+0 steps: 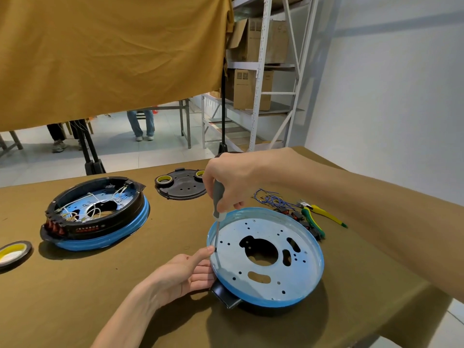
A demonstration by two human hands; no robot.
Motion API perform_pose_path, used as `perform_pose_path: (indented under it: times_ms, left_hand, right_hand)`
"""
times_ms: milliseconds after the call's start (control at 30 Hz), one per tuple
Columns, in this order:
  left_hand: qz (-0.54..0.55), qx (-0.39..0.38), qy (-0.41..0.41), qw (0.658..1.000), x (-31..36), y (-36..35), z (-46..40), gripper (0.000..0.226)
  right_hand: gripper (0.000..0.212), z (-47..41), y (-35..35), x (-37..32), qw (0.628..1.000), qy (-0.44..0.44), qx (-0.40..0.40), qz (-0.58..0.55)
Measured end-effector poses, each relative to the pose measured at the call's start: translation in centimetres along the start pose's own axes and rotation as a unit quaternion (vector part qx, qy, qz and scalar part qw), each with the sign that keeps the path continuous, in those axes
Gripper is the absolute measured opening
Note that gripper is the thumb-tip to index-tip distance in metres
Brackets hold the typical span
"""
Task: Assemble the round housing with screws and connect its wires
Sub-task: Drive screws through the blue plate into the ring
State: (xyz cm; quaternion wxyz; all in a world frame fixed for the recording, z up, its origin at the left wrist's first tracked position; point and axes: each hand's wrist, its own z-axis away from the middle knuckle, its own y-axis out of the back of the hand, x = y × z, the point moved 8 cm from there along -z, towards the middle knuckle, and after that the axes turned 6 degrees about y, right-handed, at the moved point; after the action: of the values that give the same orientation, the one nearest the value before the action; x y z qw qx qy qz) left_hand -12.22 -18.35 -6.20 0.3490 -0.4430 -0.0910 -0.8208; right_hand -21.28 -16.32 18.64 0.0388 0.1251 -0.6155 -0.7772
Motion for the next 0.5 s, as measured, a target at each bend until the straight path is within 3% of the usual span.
perform_pose_path:
  times_ms: [500]
  left_hand:
    - [0.005,-0.013,0.01,1.0,-0.2,0.3,-0.5,0.084]
  right_hand:
    - [0.023,-0.3,-0.1,2.0,0.998,-0.032,0.028,-0.052]
